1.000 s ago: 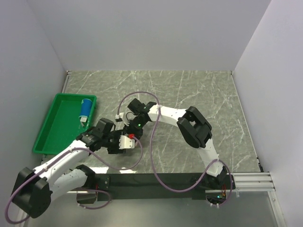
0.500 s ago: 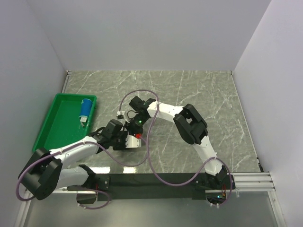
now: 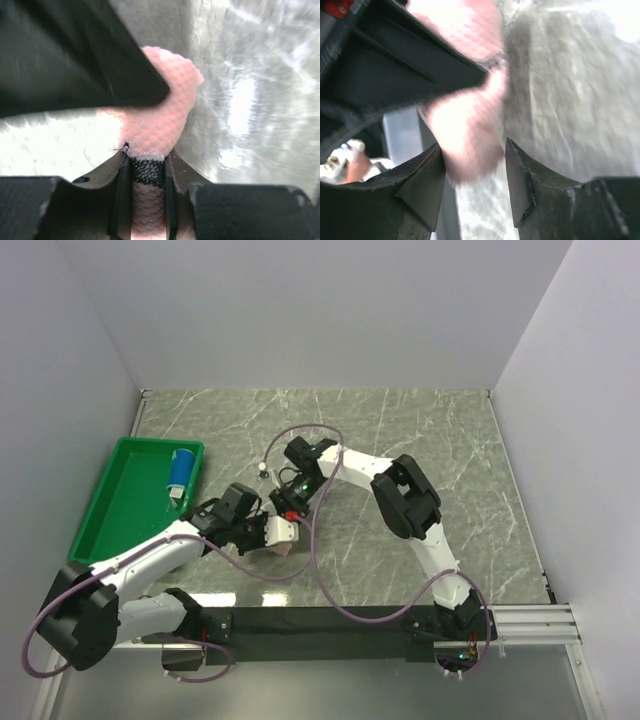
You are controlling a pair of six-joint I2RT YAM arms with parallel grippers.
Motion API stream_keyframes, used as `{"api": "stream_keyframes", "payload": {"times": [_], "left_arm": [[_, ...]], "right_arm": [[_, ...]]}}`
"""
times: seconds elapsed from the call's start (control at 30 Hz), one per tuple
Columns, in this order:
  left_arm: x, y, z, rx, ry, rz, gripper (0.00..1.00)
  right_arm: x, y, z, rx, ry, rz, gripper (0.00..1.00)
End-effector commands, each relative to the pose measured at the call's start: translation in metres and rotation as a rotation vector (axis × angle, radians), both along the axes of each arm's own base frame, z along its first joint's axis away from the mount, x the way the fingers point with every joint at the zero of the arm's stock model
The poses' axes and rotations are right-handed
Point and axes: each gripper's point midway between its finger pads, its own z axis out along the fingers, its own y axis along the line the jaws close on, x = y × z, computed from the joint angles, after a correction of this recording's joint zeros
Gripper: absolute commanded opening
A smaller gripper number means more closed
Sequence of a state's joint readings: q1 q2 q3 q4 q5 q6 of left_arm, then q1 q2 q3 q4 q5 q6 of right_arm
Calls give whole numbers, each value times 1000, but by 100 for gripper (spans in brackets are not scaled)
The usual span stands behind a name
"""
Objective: Roll the towels
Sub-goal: Place the rolled towel into the container
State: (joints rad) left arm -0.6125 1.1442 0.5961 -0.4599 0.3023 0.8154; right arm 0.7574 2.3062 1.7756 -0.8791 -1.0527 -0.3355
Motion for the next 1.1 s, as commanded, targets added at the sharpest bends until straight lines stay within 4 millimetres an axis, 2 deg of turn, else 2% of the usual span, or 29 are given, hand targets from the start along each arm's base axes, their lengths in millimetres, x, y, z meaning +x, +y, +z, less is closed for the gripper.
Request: {"api": "stream_keyframes", "payload": {"times": [0.0, 0.03, 0.07, 0.1, 0.13, 0.17, 0.2, 0.23, 0.3, 0.33, 0.4, 0.43, 0.5, 0.53, 0.6, 0.63, 0.67, 0.7, 0.73, 0.83, 0.97, 1.07], "left_arm": [[-25, 7, 29, -61, 184, 119, 0], [-20, 15, 35, -69, 194, 168, 0], [-12, 15, 48, -100, 185, 196, 0], [-9, 20, 54, -117, 202, 236, 0], [-3, 37, 59, -136, 231, 324, 0], [5, 40, 73, -176, 235, 358, 0], [10, 48, 79, -195, 253, 411, 0], [20, 67, 91, -219, 260, 506, 0], [31, 83, 102, -269, 287, 585, 0], [47, 109, 119, -310, 254, 687, 0], [59, 136, 124, -345, 277, 815, 0], [73, 166, 136, -362, 228, 930, 0], [96, 202, 137, -380, 210, 1099, 0], [107, 235, 137, -360, 191, 1205, 0], [121, 268, 135, -352, 178, 1315, 0], [129, 295, 143, -332, 136, 1392, 0], [137, 308, 125, -321, 196, 1426, 0], [138, 316, 119, -307, 229, 1435, 0], [150, 335, 109, -283, 249, 1465, 0], [166, 363, 91, -275, 278, 1526, 1], [185, 378, 77, -279, 221, 1569, 0], [198, 377, 60, -281, 202, 1595, 0]], "right_arm": [[44, -27, 36, 2, -80, -120, 56], [57, -37, 40, -1, -93, -162, 57], [62, -44, 47, 0, -105, -191, 70], [71, -51, 49, -7, -120, -218, 71], [84, -63, 53, -10, -122, -261, 72], [92, -70, 60, -6, -132, -289, 72], [98, -76, 63, -8, -131, -315, 73], [104, -83, 65, -11, -135, -339, 73], [117, -101, 73, -11, -145, -394, 73], [118, -107, 76, -13, -146, -409, 73], [125, -118, 78, -16, -155, -445, 74], [124, -121, 79, -17, -151, -454, 74], [126, -127, 77, -25, -155, -470, 74], [123, -128, 75, -33, -153, -471, 74], [125, -130, 71, -43, -159, -478, 74], [124, -131, 67, -54, -150, -478, 74], [124, -131, 66, -59, -148, -478, 74], [123, -132, 64, -67, -146, -479, 75], [123, -133, 64, -67, -146, -480, 75], [125, -134, 67, -66, -163, -492, 77], [126, -138, 68, -68, -170, -504, 77], [126, -141, 68, -72, -175, -514, 77]]}}
